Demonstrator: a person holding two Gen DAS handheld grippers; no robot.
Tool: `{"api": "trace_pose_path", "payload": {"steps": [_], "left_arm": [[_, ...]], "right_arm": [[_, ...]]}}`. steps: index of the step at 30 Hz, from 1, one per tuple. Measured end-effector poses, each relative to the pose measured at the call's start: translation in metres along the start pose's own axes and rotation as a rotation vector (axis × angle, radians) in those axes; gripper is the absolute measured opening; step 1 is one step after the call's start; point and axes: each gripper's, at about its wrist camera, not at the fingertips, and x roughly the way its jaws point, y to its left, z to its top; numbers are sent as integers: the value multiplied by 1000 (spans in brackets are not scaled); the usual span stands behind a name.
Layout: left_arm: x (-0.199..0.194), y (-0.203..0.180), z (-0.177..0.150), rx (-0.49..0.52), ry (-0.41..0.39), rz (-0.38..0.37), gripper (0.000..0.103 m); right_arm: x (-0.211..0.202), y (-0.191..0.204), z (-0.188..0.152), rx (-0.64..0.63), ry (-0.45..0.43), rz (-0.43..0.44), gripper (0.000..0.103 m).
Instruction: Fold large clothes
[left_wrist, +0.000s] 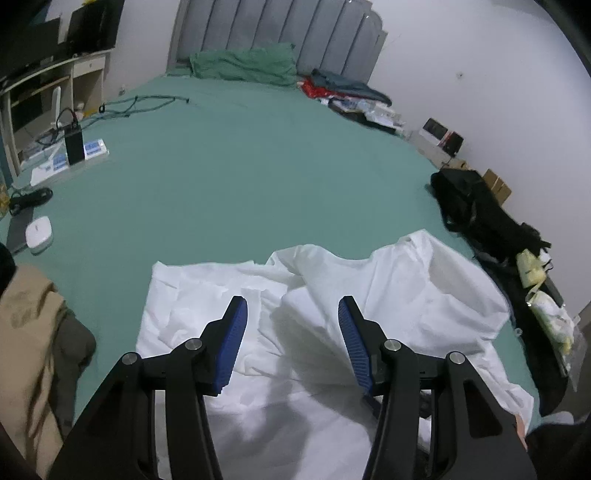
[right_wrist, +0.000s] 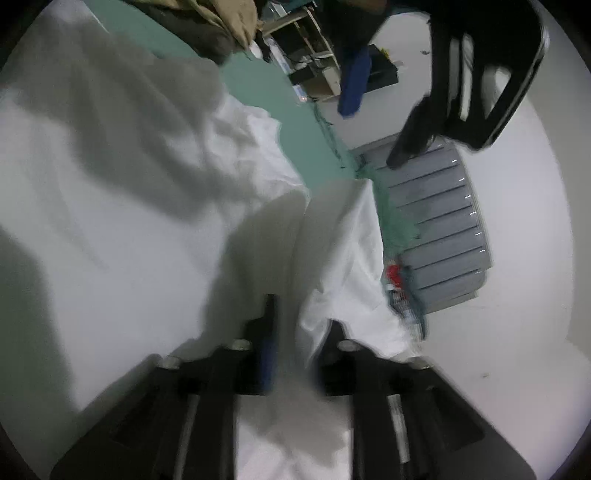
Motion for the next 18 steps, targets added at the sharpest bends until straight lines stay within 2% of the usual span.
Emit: {"api": "trace_pose_path", "payload": {"steps": [1, 4, 8, 10, 13, 15, 18], "left_arm": [[6, 0, 0, -15, 15, -10, 54], [19, -2, 0, -24, 58, -30, 54], [36, -7, -9, 36, 105, 47, 54], [43, -4, -14, 31, 143, 70, 54], [47, -3, -18, 31, 169, 57, 54], [47, -7, -20, 39, 178, 42, 54], [45, -13, -22, 63, 180, 25, 54]], "right_arm": [[-5, 0, -2, 10, -11, 19, 60], [-20, -8, -12, 26, -29, 26, 67], [-37, -28, -30, 125, 1, 124, 68], [-47, -54, -40, 251, -7, 144, 68], [-48, -99, -55, 437, -7, 141, 68], [-39, -133, -61, 567, -16, 142, 68], [-2, -180, -67, 717, -8, 131, 68]]}}
